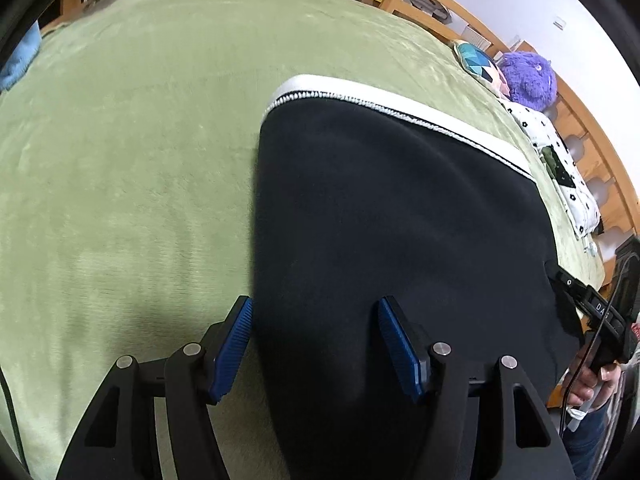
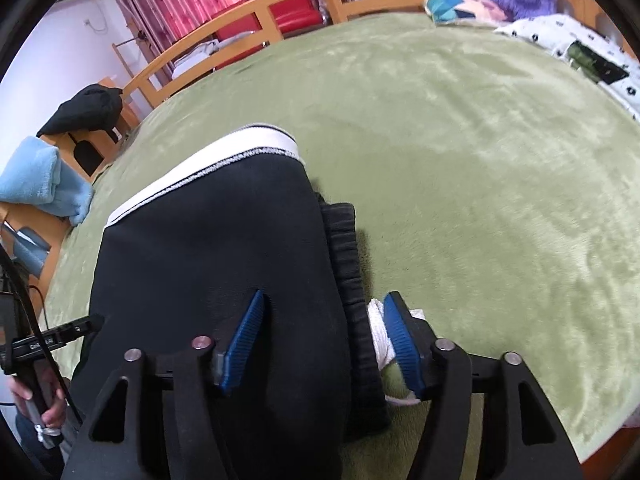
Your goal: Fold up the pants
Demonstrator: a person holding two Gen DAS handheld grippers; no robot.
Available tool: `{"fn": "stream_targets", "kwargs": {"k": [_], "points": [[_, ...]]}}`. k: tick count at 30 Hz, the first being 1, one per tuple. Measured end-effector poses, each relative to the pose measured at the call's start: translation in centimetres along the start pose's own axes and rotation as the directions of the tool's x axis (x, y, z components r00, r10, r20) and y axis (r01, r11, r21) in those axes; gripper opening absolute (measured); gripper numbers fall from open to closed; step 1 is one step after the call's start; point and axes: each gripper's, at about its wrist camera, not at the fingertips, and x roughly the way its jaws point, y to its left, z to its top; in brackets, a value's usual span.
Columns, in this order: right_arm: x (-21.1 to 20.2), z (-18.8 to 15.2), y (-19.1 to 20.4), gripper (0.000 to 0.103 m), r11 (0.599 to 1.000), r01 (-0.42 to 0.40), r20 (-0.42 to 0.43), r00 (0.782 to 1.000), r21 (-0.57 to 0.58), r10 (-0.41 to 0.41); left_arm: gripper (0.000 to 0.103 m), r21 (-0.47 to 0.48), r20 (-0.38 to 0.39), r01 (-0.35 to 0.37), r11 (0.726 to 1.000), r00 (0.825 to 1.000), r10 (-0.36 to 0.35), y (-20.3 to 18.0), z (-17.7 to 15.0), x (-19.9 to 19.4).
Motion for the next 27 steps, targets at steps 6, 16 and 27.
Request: {"fn": "stream_targets", "kwargs": {"k": [6, 16, 27], "points": [[1.1, 0.0, -0.9, 0.073, 0.997, -0.052, -0.038, 0.998, 0.048, 0.054, 0.062, -0.068, 0.004, 0.051, 0.996, 0.999, -0.051, 0.7, -0.2, 0.8], [-0.4, -0.1, 0.3, 0.072, 0.998, -0.028, -0.038, 0.999, -0.058, 0.026, 0.062, -0.102, -0.035, 0.149, 0.984, 0.988, -0.153, 2.0, -0.8, 0.8], [2.2, -0.6, -0.3, 0.075, 0.988, -0.144, -0.136, 0.979, 0.047, 0.149, 0.046, -0.132, -0.048, 0.170, 0.977, 0.983, -0.177, 1.4, -0.4, 1.1]]}}
